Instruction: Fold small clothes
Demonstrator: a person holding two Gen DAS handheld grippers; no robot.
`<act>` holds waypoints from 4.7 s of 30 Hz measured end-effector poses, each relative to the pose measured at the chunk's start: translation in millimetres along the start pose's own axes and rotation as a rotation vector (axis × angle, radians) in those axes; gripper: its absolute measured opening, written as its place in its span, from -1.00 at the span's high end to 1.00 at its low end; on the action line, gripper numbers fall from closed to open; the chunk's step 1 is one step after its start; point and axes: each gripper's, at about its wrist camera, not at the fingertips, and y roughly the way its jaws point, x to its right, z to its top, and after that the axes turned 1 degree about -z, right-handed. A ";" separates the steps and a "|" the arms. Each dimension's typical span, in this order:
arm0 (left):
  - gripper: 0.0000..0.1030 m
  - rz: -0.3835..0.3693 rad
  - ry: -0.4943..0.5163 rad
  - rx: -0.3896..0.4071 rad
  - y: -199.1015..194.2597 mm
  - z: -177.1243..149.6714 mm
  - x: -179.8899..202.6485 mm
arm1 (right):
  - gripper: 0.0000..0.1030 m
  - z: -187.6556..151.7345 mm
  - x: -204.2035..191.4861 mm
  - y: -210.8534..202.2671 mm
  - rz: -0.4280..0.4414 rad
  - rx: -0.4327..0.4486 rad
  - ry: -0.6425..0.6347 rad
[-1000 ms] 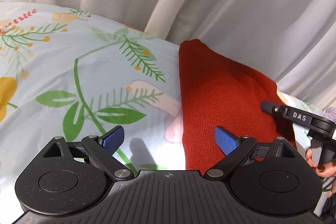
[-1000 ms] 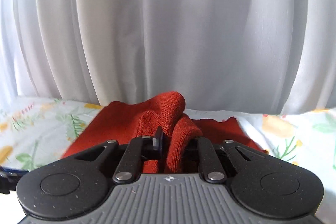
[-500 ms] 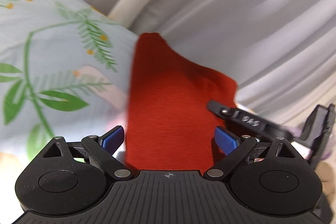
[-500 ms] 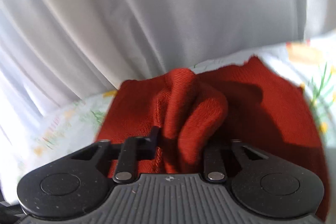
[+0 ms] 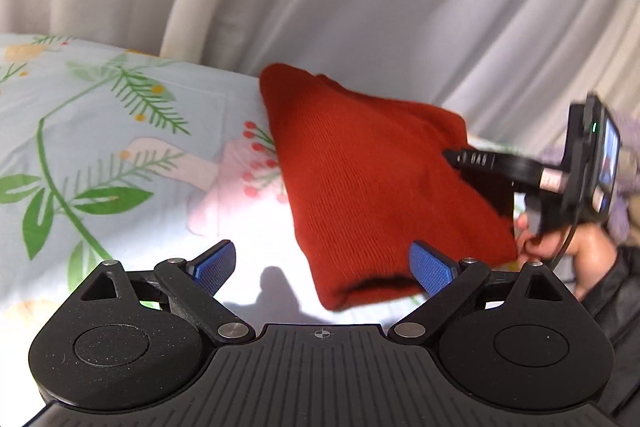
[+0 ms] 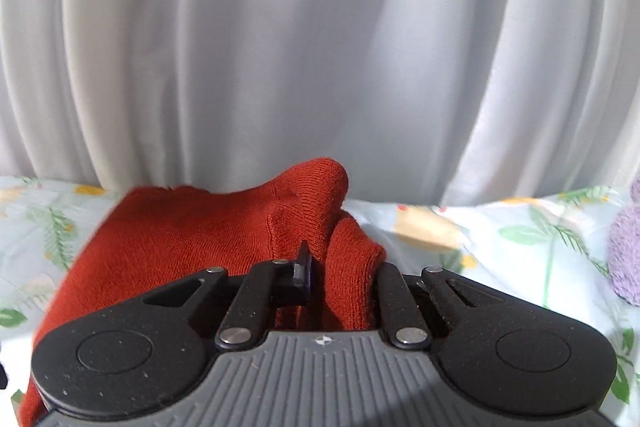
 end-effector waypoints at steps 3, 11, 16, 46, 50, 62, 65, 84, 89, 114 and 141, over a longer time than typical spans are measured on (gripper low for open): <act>-0.88 0.054 0.038 -0.017 7.2 -5.1 6.1 | 0.70 -6.3 24.9 3.3 0.027 -0.048 0.119; -0.88 0.084 0.037 -0.026 13.3 -11.6 7.9 | -0.09 -52.0 90.1 -87.3 0.200 -0.038 0.419; -0.88 0.120 0.056 -0.054 23.9 -14.9 16.1 | -0.11 -83.1 95.6 -101.0 0.359 -0.114 0.516; -0.78 0.278 -0.257 0.072 -25.7 30.5 -56.3 | 0.28 -64.0 124.6 -67.3 0.214 -0.117 0.623; -0.82 0.279 -0.296 0.146 3.7 63.2 -35.0 | 0.41 -25.8 84.7 -40.4 0.413 -0.134 0.547; -0.90 0.334 -0.104 0.184 125.8 87.1 21.0 | 1.00 25.4 4.3 77.5 0.238 -0.072 0.158; -0.90 0.318 -0.131 0.221 122.7 81.4 15.1 | 1.00 12.6 17.6 76.0 0.257 -0.028 0.211; -0.97 -0.006 -0.381 0.047 68.1 69.1 -69.3 | 0.23 -11.6 87.9 19.7 0.414 -0.055 0.486; -0.97 -0.169 -0.452 -0.031 68.3 66.6 -77.4 | 0.03 -32.4 138.6 21.9 0.544 -0.219 0.683; -0.78 -0.222 -0.311 -0.150 102.0 80.4 -43.3 | -0.03 -13.8 126.9 75.9 0.641 -0.376 0.655; -0.40 -0.156 -0.216 -0.122 111.4 82.9 -33.0 | 0.08 -11.6 109.0 92.3 0.717 -0.369 0.614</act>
